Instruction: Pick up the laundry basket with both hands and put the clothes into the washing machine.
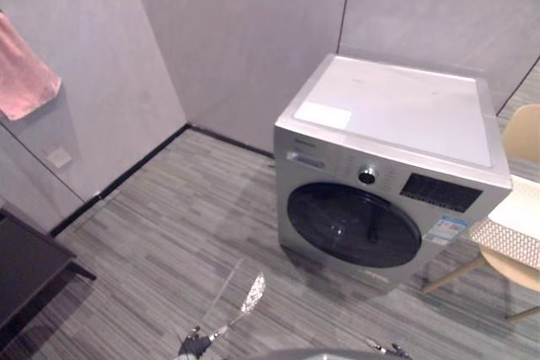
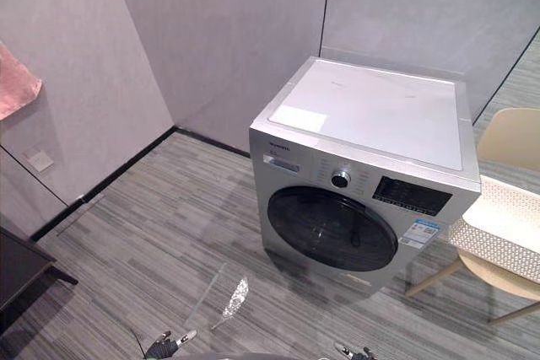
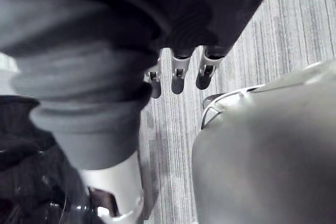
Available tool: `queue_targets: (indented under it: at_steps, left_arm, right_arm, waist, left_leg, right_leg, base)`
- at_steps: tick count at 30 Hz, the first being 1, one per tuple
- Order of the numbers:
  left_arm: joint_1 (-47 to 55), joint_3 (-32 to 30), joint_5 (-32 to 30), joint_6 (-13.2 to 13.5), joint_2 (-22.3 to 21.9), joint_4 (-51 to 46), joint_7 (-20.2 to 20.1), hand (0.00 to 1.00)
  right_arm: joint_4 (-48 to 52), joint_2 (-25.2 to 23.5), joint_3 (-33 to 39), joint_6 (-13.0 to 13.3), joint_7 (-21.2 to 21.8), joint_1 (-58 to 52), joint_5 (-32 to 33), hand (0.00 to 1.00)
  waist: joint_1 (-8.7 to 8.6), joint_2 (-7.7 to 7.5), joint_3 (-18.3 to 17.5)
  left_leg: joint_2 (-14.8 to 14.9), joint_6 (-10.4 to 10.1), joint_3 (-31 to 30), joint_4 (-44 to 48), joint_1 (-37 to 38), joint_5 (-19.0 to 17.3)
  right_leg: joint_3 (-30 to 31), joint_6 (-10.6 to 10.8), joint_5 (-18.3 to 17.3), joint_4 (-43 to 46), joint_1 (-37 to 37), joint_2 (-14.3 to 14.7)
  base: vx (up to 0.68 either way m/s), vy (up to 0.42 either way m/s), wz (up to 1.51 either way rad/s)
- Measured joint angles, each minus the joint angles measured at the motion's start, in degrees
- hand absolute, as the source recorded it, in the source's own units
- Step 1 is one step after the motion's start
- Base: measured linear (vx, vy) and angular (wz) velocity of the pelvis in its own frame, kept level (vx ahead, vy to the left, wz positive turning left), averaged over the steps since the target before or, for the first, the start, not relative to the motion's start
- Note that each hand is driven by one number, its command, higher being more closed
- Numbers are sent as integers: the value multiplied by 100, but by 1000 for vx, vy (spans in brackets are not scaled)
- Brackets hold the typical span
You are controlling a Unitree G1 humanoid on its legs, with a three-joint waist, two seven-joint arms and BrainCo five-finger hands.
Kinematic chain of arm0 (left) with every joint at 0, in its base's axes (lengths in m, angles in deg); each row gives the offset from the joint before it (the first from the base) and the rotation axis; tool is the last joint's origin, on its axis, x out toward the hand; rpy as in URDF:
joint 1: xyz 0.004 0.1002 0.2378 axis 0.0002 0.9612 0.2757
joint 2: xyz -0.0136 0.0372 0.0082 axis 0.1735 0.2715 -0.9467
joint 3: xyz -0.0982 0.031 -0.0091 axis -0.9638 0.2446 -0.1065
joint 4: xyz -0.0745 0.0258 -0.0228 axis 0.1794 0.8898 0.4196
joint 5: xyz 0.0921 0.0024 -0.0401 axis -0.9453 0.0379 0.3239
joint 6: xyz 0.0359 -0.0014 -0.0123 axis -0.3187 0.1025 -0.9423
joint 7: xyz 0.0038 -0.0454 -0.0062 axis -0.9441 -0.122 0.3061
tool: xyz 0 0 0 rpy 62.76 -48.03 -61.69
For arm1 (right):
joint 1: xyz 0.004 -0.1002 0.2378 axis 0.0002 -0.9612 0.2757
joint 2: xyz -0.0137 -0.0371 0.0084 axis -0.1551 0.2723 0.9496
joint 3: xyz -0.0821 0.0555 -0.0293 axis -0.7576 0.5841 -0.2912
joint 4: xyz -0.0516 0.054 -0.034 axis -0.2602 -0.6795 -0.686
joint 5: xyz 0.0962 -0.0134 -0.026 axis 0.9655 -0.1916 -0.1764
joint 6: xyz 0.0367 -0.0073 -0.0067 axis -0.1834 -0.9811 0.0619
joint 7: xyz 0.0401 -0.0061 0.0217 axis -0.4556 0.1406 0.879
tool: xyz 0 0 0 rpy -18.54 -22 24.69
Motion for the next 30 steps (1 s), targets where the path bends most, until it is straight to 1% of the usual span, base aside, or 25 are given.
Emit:
queue_targets:
  at_steps: [2,4,5,6,7,8,9,10,11,12,13,14,15,16,19,20,22,23,24,25,26,27,28,29,30]
  left_arm:
    - [16,-153,8,-41,30,0,29,0]
    - [49,-434,148,-44,45,-3,102,0]
    - [123,-632,215,-45,73,-6,117,0]
    - [172,-833,350,-49,110,-23,118,0]
    - [178,-930,407,-55,119,-8,122,0]
    - [177,-1174,524,-54,126,-71,114,0]
    - [152,-1206,564,-52,120,-73,124,0]
    - [145,-1246,576,-51,0,-75,153,0]
    - [172,-1246,577,-51,-194,-75,136,0]
    - [181,-1239,575,-54,-285,-67,131,0]
    - [227,-1241,573,-58,-423,-49,117,0]
    - [261,-1266,570,-63,-410,-47,112,0]
    - [239,-1330,569,-57,-420,-63,107,0]
    - [230,-1525,564,-52,-419,-76,86,0]
    - [239,-1777,569,-59,-430,-50,86,0]
    - [274,-1746,568,-60,-389,-37,86,0]
    - [275,-1658,572,-68,-394,26,85,0]
    - [280,-1476,571,-66,-389,44,82,0]
    - [271,-1285,573,-64,-295,37,82,0]
    - [251,-1181,574,-63,-240,27,82,0]
    - [172,-997,591,-64,-150,21,86,0]
    - [15,-758,681,-60,-93,-22,87,0]
    - [-103,-550,750,-50,-88,-75,89,0]
    - [-193,-467,793,-45,-125,-86,89,0]
    - [-344,-313,795,-51,-233,-154,81,0]
  right_arm:
    - [0,6,-99,-4,1,50,-25,0]
    - [10,23,-246,6,3,49,-124,0]
    - [15,106,-399,9,11,22,-150,0]
    - [6,155,-489,9,4,-16,-164,0]
    - [-6,135,-539,13,-7,-19,-164,0]
    - [-73,123,-563,13,-8,-58,-161,0]
    - [-74,107,-552,2,-9,-78,-162,0]
    - [-72,187,-385,-10,-13,-54,-162,0]
    - [-85,295,-186,-3,-14,35,-162,0]
    - [-114,344,-114,7,-15,67,-165,0]
    - [-179,390,39,1,-11,233,-170,0]
    - [-181,285,121,3,-12,271,-174,0]
    - [-185,208,238,0,-12,269,-177,0]
    - [-275,136,392,-4,-25,326,-225,0]
    - [-325,-21,636,-6,-34,490,-294,0]
    - [-336,-53,735,2,-40,469,-332,0]
    - [-331,-32,807,14,-19,464,-319,0]
    - [-325,-36,850,20,-2,452,-322,0]
    - [-333,-74,847,10,5,422,-330,0]
    - [-333,-98,849,4,15,416,-338,0]
    - [-332,-129,892,-2,13,398,-391,0]
    - [-328,-140,982,16,10,310,-446,0]
    - [-326,-135,1081,-34,3,305,-453,0]
    - [-294,-141,1125,-62,3,275,-456,0]
    - [-179,-177,1166,-92,4,165,-458,0]
  waist:
    - [-2,-9,11]
    - [-8,-14,26]
    - [0,51,83]
    - [36,50,133]
    - [60,-38,194]
    - [91,-180,312]
    - [127,-216,388]
    - [183,-239,492]
    - [241,-22,544]
    - [295,101,569]
    - [316,352,587]
    - [302,346,575]
    - [303,287,564]
    - [362,186,510]
    - [423,-58,550]
    - [451,-132,448]
    - [418,-130,378]
    - [398,-58,318]
    - [343,-185,285]
    - [299,-247,257]
    - [263,-321,247]
    - [169,-334,237]
    - [140,-374,265]
    - [131,-372,291]
    - [88,-320,367]
  left_leg:
    - [135,-183,-65,75,-7,-134]
    - [565,-350,-172,842,-335,-589]
    - [901,-318,-245,1363,-531,-779]
    - [1156,135,-282,1852,-605,-784]
    - [1184,585,-336,2281,-768,-734]
    - [1239,1109,-536,3235,-1264,-194]
    - [1197,933,-715,3706,-1536,-279]
    - [791,315,-1071,4379,-1929,-762]
    - [209,143,-1209,4283,-2120,-1003]
    - [4,159,-1154,4020,-2136,-1009]
    - [-321,735,-374,3005,-2067,-803]
    - [-308,899,-83,2778,-1988,-833]
    - [-377,901,71,2540,-1875,-836]
    - [-576,1147,176,1986,-1652,-793]
    - [-878,1167,124,1576,-1264,-784]
    - [-1092,1165,35,1270,-958,-790]
    - [-1280,1169,-132,857,-601,-790]
    - [-1393,1210,-242,660,-332,-755]
    - [-1583,1273,-428,575,-150,-813]
    - [-1675,1307,-548,560,-90,-846]
    - [-1795,1359,-793,572,-3,-889]
    - [-1867,1450,-1159,616,78,-955]
    - [-1868,1479,-1520,688,114,-1006]
    - [-1847,1483,-1715,757,112,-1058]
    - [-1755,1490,-2106,915,112,-1181]
  right_leg:
    - [38,-11,-183,144,-36,108]
    - [57,-150,-321,211,-36,335]
    - [49,-249,-455,296,26,587]
    - [83,-336,-635,305,50,726]
    - [85,-342,-678,298,114,710]
    - [43,-374,-694,136,322,702]
    - [34,-425,-640,21,442,678]
    - [-8,-427,-637,-91,581,565]
    - [-82,-404,-602,-174,618,498]
    - [-101,-394,-571,-226,618,510]
    - [-208,-312,-551,-329,624,667]
    - [-305,-291,-569,-378,681,696]
    - [-390,-270,-578,-419,730,691]
    - [-462,-243,-564,-462,739,660]
    - [-596,-132,-634,-416,1000,476]
    - [-617,24,-743,-68,1097,263]
    - [-569,37,-873,858,952,-52]
    - [-539,3,-885,1835,770,-336]
    - [-398,-149,-786,2815,495,-726]
    - [-252,-329,-666,3282,346,-898]
    - [21,-633,-331,3927,133,-1082]
    - [505,-726,-120,4630,-168,-1081]
    - [1141,-583,-449,5149,-549,-758]
    - [1472,-566,-609,5293,-753,-494]
    - [2044,-503,-872,5334,-1083,21]
  base:
    - [-1,-108,-16]
    - [4,-172,-17]
    - [72,-188,-16]
    - [95,-224,-14]
    - [82,-271,4]
    - [57,-247,17]
    - [67,-246,25]
    - [90,-56,15]
    - [102,19,6]
    - [171,74,3]
    - [170,29,18]
    - [194,5,40]
    - [258,-63,54]
    - [260,-67,37]
    - [255,-38,31]
    - [211,8,38]
    - [251,63,48]
    - [335,116,73]
    - [286,99,79]
    - [309,48,95]
    - [349,15,120]
    - [403,-14,154]
    - [321,-39,145]
    - [261,-92,159]
    - [226,-159,164]
